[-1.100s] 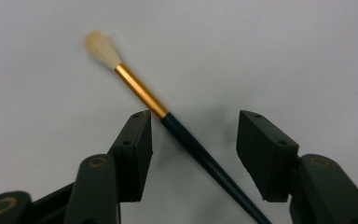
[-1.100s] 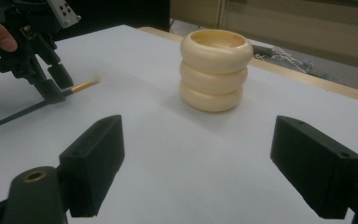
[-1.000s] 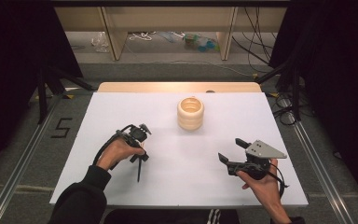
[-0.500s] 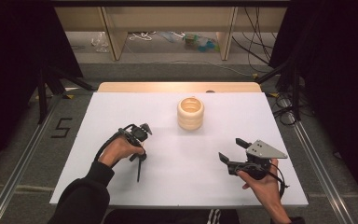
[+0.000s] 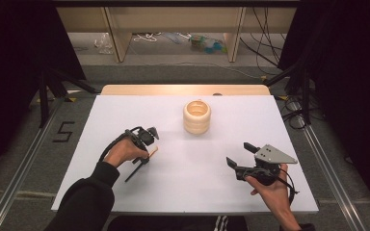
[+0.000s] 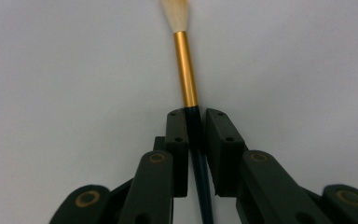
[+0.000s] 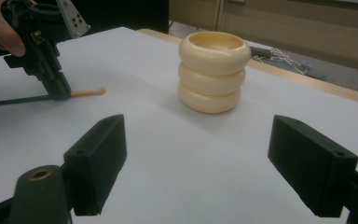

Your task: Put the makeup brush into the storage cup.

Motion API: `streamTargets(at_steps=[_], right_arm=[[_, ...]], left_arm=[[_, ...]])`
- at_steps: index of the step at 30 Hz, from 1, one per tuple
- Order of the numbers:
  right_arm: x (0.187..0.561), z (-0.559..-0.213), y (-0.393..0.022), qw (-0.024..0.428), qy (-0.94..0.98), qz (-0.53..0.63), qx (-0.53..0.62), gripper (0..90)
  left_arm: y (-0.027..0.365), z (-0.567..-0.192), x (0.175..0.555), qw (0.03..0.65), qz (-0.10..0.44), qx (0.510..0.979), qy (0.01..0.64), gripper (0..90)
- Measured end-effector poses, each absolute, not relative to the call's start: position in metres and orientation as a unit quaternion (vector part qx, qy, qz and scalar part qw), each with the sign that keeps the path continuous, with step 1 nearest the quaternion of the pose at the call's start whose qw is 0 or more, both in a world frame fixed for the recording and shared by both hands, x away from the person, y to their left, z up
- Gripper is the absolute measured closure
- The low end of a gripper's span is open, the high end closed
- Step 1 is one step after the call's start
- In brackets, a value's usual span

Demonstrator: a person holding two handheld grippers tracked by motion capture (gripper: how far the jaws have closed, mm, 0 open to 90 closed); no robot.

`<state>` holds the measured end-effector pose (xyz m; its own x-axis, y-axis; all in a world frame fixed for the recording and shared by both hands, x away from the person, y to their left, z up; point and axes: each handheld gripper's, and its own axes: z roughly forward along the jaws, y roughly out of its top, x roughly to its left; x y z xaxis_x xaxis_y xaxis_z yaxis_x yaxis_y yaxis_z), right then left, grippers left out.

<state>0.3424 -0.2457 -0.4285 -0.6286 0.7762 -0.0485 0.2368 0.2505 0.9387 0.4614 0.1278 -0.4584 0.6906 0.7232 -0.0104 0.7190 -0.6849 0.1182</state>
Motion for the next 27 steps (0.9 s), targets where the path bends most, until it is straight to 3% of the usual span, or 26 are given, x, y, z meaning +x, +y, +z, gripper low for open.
streamTargets(at_steps=[27], right_arm=[[0.342,-0.4283,-0.2469,0.264,0.747,0.507,0.34,20.7]], left_arm=[[0.1268,-0.4574,0.4656,0.041,0.018,0.949,0.312,83.4]])
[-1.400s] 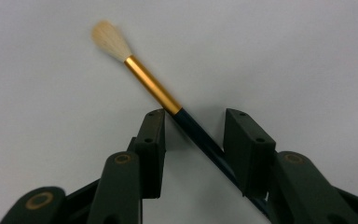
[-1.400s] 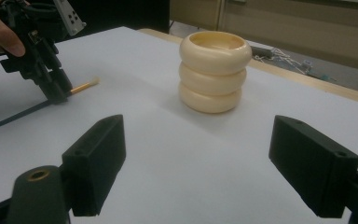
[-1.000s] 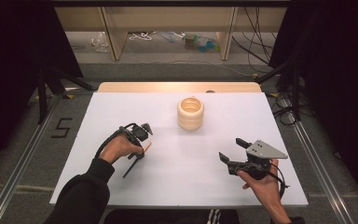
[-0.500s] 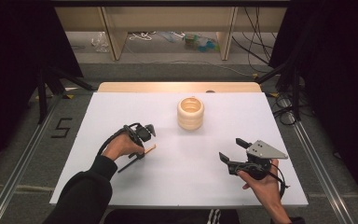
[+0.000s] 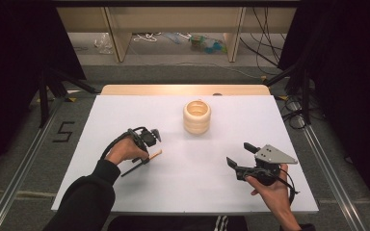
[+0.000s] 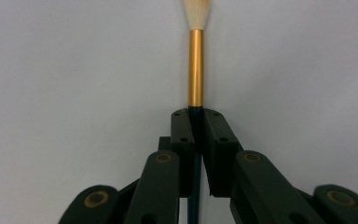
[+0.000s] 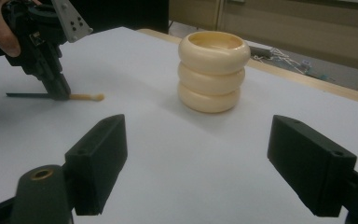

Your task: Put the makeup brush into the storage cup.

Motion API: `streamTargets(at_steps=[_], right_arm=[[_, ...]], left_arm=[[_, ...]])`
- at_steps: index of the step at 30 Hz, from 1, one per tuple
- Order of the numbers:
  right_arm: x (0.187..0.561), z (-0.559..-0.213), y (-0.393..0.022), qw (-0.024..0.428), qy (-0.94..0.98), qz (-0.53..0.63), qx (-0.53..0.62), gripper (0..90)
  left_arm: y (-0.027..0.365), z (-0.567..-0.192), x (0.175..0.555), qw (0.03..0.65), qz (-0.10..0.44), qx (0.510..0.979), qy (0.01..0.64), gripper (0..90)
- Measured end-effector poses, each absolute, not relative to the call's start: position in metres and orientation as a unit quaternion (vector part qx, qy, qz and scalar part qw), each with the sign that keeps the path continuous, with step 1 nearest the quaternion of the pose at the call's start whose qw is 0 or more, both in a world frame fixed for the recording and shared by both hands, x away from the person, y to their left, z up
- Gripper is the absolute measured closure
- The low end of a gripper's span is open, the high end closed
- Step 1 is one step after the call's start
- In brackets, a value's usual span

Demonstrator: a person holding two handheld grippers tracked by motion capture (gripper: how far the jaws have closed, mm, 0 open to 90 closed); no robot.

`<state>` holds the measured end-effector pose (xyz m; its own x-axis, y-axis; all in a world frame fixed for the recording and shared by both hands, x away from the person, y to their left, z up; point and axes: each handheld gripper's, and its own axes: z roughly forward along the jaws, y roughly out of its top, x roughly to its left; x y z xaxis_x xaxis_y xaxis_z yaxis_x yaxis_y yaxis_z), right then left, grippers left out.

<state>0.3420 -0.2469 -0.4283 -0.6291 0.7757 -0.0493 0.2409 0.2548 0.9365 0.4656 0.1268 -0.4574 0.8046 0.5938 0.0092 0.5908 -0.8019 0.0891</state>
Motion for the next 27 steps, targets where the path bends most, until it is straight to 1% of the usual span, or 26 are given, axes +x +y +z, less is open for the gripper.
streamTargets(at_steps=[12,13,16,17,20,21,22,25,27], right_arm=[[0.343,-0.429,-0.247,0.267,0.743,0.51,0.341,20.8],[0.342,-0.428,-0.248,0.263,0.749,0.503,0.342,20.8],[0.342,-0.429,-0.247,0.265,0.745,0.508,0.341,20.8],[0.342,-0.428,-0.247,0.267,0.743,0.51,0.341,20.9],[0.342,-0.429,-0.247,0.263,0.747,0.507,0.34,20.9],[0.341,-0.428,-0.247,0.262,0.749,0.503,0.343,20.9],[0.341,-0.428,-0.247,0.262,0.749,0.503,0.343,20.9],[0.342,-0.428,-0.247,0.262,0.749,0.503,0.342,20.9],[0.342,-0.429,-0.247,0.265,0.746,0.507,0.342,20.9]], left_arm=[[0.13,-0.456,0.467,0.045,0.016,0.952,0.302,83.4],[0.132,-0.455,0.468,0.055,0.015,0.951,0.303,83.4],[0.134,-0.453,0.469,0.058,0.015,0.951,0.304,83.4],[0.134,-0.452,0.468,0.069,0.017,0.947,0.314,83.4],[0.136,-0.45,0.469,0.065,0.015,0.949,0.307,83.4],[0.135,-0.45,0.467,0.079,0.019,0.943,0.323,83.4],[0.137,-0.447,0.468,0.071,0.02,0.948,0.311,83.4],[0.138,-0.443,0.467,0.079,0.023,0.947,0.311,83.4],[0.138,-0.439,0.466,0.105,0.034,0.94,0.324,83.4]])
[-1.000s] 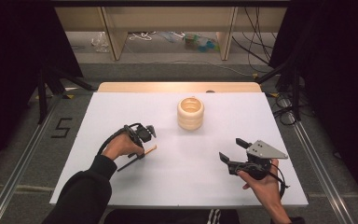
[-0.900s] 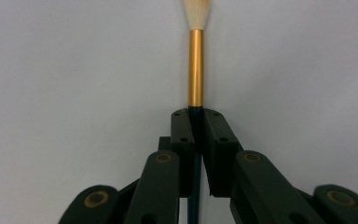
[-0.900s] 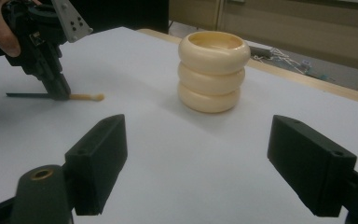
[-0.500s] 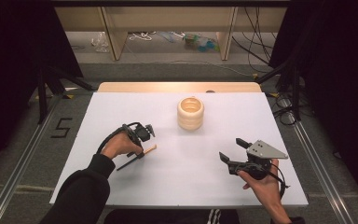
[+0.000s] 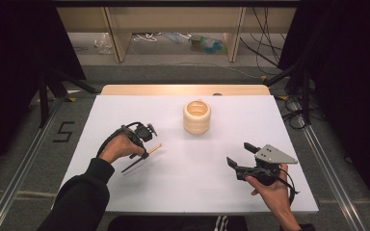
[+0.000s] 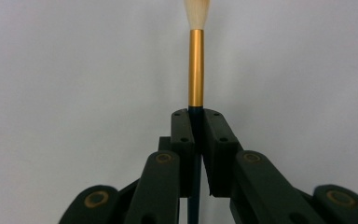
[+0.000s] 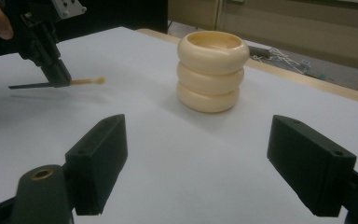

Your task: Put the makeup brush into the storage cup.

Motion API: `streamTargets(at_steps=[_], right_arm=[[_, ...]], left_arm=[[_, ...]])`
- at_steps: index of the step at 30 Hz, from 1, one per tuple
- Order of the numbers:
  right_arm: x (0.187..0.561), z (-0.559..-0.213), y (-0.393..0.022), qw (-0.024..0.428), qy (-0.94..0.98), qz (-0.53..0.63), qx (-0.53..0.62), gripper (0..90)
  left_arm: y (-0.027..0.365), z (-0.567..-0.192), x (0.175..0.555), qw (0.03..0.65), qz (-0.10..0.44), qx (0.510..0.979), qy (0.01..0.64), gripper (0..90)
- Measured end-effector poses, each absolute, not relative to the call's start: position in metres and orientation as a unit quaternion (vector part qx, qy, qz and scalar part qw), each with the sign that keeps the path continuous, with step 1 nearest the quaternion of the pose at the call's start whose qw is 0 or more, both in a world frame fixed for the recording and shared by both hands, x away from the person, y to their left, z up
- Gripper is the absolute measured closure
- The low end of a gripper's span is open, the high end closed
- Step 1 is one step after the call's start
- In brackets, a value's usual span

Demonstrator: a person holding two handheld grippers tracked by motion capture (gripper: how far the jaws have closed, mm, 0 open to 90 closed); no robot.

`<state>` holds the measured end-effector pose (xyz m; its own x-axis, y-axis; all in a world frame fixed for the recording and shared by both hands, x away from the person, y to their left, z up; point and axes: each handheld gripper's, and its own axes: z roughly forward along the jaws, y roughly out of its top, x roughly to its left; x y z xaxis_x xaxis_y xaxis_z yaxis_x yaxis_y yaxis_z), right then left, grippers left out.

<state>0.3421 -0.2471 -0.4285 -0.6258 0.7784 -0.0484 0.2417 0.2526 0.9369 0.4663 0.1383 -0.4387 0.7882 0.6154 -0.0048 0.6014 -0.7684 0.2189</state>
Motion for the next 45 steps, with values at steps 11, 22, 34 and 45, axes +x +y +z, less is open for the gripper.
streamTargets(at_steps=[11,22,34,45], right_arm=[[0.342,-0.429,-0.247,0.262,0.745,0.508,0.344,20.9],[0.342,-0.429,-0.248,0.26,0.746,0.507,0.346,20.9],[0.343,-0.428,-0.249,0.263,0.745,0.508,0.344,20.9],[0.342,-0.428,-0.249,0.263,0.745,0.507,0.346,20.9]], left_arm=[[0.14,-0.411,0.465,0.218,0.064,0.914,0.335,83.4],[0.144,-0.394,0.461,0.303,0.105,0.882,0.345,83.4],[0.137,-0.39,0.463,0.37,0.157,0.84,0.365,83.4],[0.138,-0.382,0.468,0.446,0.195,0.779,0.395,83.4]])
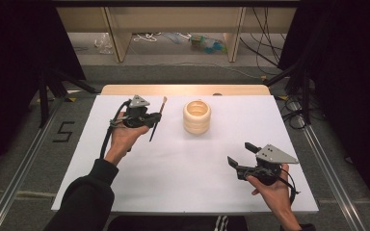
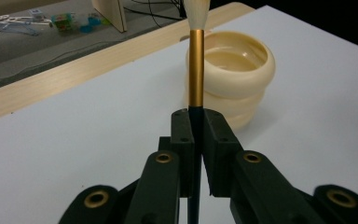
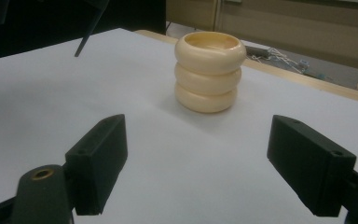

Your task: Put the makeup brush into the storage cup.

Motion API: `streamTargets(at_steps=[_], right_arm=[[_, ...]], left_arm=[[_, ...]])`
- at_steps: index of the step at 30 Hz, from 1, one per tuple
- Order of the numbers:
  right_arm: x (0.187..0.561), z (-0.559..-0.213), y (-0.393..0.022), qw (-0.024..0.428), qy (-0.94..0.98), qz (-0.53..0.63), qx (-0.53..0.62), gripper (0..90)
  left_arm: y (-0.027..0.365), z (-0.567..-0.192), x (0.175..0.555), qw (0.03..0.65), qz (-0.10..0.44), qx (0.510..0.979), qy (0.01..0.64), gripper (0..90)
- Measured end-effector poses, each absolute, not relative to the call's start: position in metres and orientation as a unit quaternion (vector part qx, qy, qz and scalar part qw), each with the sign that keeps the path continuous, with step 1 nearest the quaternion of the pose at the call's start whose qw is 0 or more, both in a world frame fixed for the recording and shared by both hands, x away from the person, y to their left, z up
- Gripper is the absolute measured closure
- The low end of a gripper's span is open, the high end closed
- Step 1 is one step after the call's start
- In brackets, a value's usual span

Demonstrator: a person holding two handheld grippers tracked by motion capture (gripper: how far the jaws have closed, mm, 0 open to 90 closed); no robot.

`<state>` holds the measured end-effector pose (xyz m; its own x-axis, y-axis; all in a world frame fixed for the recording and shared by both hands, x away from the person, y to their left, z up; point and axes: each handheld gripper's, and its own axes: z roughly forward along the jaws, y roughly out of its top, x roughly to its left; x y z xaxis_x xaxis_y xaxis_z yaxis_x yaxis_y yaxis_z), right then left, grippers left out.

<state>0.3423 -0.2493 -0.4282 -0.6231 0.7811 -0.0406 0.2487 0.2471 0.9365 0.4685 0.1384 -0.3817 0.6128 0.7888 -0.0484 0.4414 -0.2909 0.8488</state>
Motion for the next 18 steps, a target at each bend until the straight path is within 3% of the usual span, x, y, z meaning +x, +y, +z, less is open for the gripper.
streamTargets(at_steps=[18], right_arm=[[0.343,-0.428,-0.25,0.262,0.744,0.509,0.344,20.9]], left_arm=[[0.128,-0.382,0.482,0.478,0.226,0.736,0.422,83.4]])
